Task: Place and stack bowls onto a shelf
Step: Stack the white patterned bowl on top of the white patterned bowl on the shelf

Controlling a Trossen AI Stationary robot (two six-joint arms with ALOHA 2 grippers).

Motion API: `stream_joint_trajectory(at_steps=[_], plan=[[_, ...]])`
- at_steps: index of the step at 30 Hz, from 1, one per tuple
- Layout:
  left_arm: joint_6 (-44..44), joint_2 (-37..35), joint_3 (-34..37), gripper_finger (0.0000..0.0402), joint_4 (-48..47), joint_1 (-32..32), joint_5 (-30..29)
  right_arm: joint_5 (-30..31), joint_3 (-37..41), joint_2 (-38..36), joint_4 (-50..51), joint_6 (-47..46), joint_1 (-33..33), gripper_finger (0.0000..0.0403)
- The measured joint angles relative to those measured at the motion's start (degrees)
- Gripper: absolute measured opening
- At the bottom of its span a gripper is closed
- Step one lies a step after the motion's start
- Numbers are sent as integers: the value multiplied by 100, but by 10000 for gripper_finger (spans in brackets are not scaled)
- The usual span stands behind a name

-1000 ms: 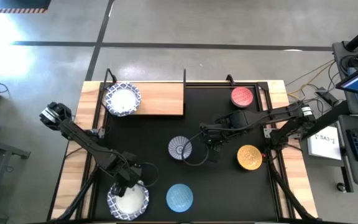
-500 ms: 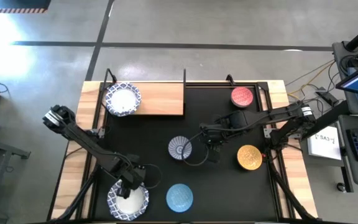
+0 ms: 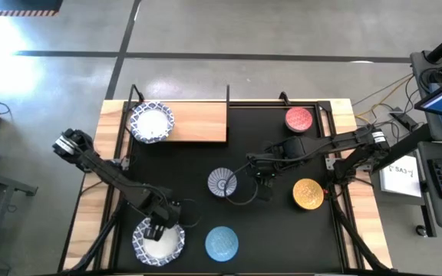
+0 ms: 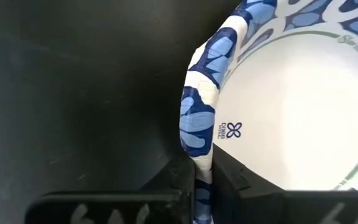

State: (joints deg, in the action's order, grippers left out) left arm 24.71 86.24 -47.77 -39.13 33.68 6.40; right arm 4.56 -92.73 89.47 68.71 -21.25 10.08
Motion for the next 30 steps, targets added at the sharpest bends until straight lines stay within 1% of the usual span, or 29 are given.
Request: stream_joint_trajectory(at_steps=[4, 10, 13, 20, 25, 30], plan=[[-437, -289, 6, 4, -372, -452, 16, 0, 0, 0, 0, 275, -14, 169], [-1110, -1008, 6, 1, -439, -1602, 8, 4, 0, 0, 2, 567, -38, 169], [-1437, -1394, 3, 1, -546, -2385, 9, 0, 0, 0, 4, 687, -37, 169], [-2125, -2007, -226, 1, -813, -4562, 8, 0, 0, 0, 2, 933, -38, 169], [-2821, -2105, -739, 1, -1300, -6057, -1, 0, 0, 0, 2, 933, -36, 169], [-3448, -1951, -1475, 1, -1509, -7281, -1, 0, 0, 0, 2, 930, -36, 169]])
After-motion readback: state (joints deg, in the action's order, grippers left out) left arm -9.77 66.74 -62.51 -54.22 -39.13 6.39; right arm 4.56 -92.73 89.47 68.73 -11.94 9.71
